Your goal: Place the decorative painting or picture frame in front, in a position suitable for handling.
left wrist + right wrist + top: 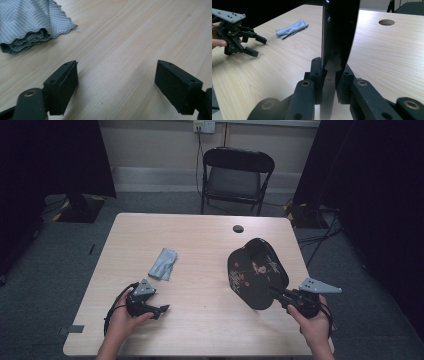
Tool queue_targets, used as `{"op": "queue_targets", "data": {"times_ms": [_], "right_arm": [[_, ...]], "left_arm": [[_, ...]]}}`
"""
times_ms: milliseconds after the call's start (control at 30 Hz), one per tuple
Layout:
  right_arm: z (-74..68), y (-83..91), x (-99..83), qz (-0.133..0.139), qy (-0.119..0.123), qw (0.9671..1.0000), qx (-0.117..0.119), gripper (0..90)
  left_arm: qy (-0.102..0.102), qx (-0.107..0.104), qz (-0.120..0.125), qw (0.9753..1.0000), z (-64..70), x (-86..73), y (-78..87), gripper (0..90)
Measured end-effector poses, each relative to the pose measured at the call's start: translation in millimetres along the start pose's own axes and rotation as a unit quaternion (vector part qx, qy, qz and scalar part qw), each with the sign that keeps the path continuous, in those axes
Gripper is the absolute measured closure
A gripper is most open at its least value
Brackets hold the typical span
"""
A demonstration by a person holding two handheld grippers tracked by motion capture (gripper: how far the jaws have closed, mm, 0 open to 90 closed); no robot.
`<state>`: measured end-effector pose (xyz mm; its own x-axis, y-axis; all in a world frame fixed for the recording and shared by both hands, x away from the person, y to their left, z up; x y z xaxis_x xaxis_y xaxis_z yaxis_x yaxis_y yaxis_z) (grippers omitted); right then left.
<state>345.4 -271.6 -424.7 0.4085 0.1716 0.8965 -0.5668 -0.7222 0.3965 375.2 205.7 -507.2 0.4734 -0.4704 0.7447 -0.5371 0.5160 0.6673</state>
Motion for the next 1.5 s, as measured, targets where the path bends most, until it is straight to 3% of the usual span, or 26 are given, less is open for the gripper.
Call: {"op": "queue_targets", "data": {"times_ms": [67,133,200,233,333,400,500,567,600,833,967,1067,1133,1233,1300,1400,1500], "right_arm": [[-0.1,0.1,0.1,-0.001,0.000,1.0000,-0.001,78.8],[0.1,-0.2,0.2,0.000,0.001,1.0000,-0.001,78.8],[0.1,-0.2,0.1,0.001,-0.001,1.0000,-0.001,78.8],[0.1,-0.1,0.1,0.000,-0.001,1.0000,-0.001,78.8],[-0.7,-0.1,0.4,-0.002,0.000,1.0000,-0.002,78.9],[-0.8,-0.1,0.3,-0.002,0.002,1.0000,-0.002,78.8],[-0.9,0.1,0.2,-0.003,0.003,1.0000,-0.002,78.8],[-0.6,0.4,-0.1,-0.002,0.002,1.0000,-0.003,78.8],[-0.5,0.6,-0.2,-0.003,0.002,1.0000,-0.004,78.8],[-0.8,0.7,-0.2,-0.005,0.002,1.0000,-0.002,78.8],[-1.1,0.7,0.0,-0.005,0.002,1.0000,-0.003,78.8],[-1.4,0.7,-0.2,-0.005,0.002,1.0000,-0.003,78.8],[-1.8,0.7,-0.2,-0.005,0.002,1.0000,-0.003,78.8],[-1.6,0.9,-0.5,-0.006,0.002,1.0000,-0.002,78.8],[-1.1,1.0,-0.5,-0.005,0.002,1.0000,-0.003,78.7],[-1.2,1.0,-0.6,-0.005,0.002,1.0000,-0.003,78.7],[-1.2,1.0,-0.5,-0.005,0.003,1.0000,-0.002,78.7]], "left_arm": [[0.003,0.003,0.003,1.0000,-2.1,4.3,4.7,20.5],[0.005,0.008,0.006,0.9999,-3.0,7.3,7.3,29.8],[0.024,0.008,0.018,0.9995,-3.5,18.1,9.7,42.0],[0.024,0.017,0.019,0.9994,-4.1,22.0,8.4,45.8],[-0.007,0.064,0.006,0.9979,-10.2,34.4,2.4,44.3],[0.004,0.063,0.016,0.9979,-14.0,43.3,-2.3,48.7],[0.002,0.074,0.007,0.9973,-19.8,51.4,-9.8,45.2],[0.017,0.073,0.002,0.9972,-21.7,51.3,-15.2,43.8],[0.011,0.081,0.003,0.9966,-23.3,50.7,-17.3,43.8],[0.026,0.099,0.003,0.9948,-33.8,52.7,-17.6,43.1],[0.045,0.100,0.001,0.9939,-43.4,56.5,-20.4,49.1],[0.045,0.109,-0.007,0.9930,-48.6,56.3,-24.1,51.2],[0.064,0.114,-0.012,0.9914,-54.2,53.1,-30.8,54.9],[0.060,0.113,-0.047,0.9906,-56.0,47.5,-36.5,60.8],[0.055,0.113,-0.044,0.9911,-54.8,45.2,-37.3,66.5],[0.053,0.098,-0.056,0.9922,-48.4,46.5,-34.7,82.2],[0.016,0.080,-0.076,0.9938,-37.8,47.0,-30.1,85.7]]}}
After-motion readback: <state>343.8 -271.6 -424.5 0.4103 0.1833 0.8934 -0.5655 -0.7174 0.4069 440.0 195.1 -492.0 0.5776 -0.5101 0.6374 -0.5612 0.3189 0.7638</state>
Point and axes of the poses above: each handheld gripper's, and its own axes: y roughly backward along the jaws, x roughly out of its top, z roughly to its right, the point moved 2 cm from there along -y, roughly forward along the jaws, and after that the axes turned 4 degrees about x, right-handed, at the moved point
